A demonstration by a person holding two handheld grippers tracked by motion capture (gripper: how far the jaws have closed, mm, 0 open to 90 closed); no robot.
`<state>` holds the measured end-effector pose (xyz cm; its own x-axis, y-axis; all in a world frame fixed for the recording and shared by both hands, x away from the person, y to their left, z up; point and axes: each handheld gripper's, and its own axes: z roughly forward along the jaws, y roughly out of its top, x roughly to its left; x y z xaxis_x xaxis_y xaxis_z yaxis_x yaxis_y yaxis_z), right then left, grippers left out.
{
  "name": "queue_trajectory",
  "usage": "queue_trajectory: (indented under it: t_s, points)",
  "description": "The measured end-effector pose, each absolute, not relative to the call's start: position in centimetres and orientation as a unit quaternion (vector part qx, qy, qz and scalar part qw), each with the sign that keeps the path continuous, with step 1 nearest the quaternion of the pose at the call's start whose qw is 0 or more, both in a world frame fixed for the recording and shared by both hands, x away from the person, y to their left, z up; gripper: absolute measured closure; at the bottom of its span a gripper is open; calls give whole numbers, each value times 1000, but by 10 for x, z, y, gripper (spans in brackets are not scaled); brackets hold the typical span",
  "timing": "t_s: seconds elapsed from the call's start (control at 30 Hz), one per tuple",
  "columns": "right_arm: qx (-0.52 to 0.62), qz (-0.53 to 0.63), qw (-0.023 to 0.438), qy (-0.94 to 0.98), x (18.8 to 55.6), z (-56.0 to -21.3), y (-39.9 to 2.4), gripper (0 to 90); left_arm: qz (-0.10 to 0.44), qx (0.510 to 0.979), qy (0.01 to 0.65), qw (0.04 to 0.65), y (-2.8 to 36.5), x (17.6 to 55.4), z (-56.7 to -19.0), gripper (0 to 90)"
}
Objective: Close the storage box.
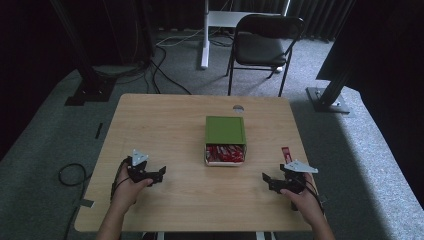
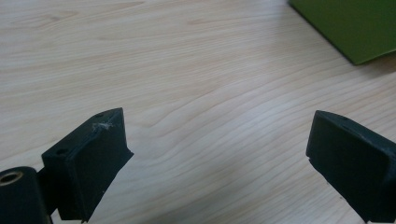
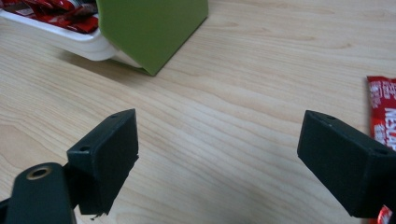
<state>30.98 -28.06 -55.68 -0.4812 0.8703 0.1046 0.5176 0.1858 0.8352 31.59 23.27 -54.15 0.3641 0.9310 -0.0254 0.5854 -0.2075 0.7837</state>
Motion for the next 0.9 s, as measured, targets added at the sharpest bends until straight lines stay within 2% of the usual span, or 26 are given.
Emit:
queue_trajectory:
  t_s: [0.9]
  points:
    - [499,392,208,744,297,-579,-293,121,251,698,600,300,280,292,-562,63]
